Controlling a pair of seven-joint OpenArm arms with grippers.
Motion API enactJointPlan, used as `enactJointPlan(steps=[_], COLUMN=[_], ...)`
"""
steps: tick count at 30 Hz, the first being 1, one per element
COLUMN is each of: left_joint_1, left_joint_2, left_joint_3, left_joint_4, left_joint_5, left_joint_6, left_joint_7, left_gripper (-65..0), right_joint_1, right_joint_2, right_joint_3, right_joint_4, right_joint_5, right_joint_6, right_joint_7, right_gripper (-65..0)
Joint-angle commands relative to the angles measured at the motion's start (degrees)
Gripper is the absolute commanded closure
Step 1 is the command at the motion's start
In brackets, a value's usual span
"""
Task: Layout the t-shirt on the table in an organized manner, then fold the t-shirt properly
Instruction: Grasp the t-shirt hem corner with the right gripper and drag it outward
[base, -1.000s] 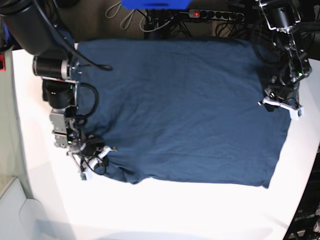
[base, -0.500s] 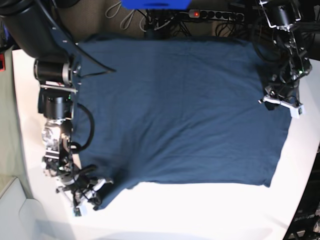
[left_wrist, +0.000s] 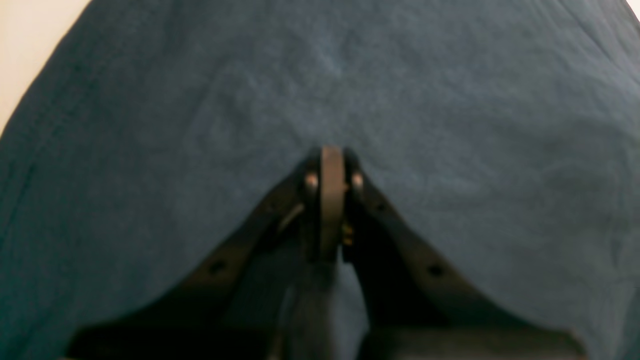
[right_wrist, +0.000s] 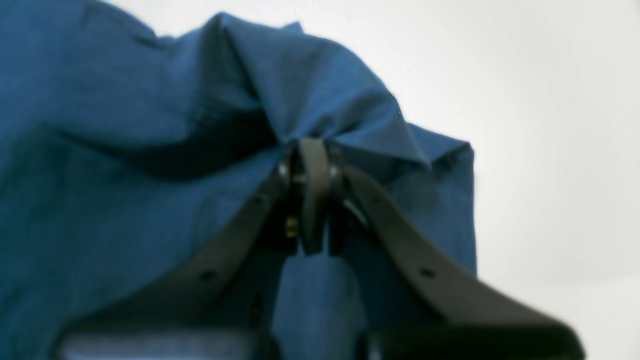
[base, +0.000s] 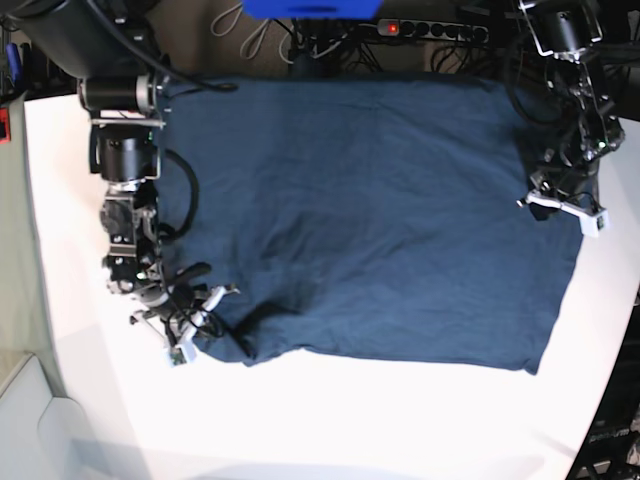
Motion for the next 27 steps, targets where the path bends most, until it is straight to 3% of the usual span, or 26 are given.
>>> enactJointPlan(steps=[1,11,15,22,27], left_joint_1=[1.09,2.41,3.03,4.35,4.35], left_joint_2=[-0.01,-0.09,-0.09,-0.09,-0.09], left_joint_3=[0.18,0.18,0.09,0.09,0.09], left_joint_4=[-0.92,-0.83,2.07,5.33,5.24], left_joint_5=[3.62,3.62,3.62,3.62,3.62], left_joint_6=[2.21,2.21,2.21,2.21,2.21], left_joint_7=[5.77,5.86,5.86,5.86,5.86], left_gripper=[0.0,0.0,0.0,0.0,0.0], right_joint_1=[3.04,17.99,21.94,19.57,14.82], right_joint_2=[0.40,0.31,0.22,0.49,-0.83], right_joint_3=[0.05,-0.04,-0.04,0.31,0.14], right_joint_4=[0.01,-11.51,-14.06,-14.67,-5.88], right_joint_5=[0.51,0.42,0.42,0.42,0.59], right_joint_6=[-0.21,-0.21,-0.48,-0.48,-0.48], right_joint_7=[2.49,7.14,7.32,6.97,2.22], right_gripper=[0.0,-2.0,-11.0,-36.2,-37.6])
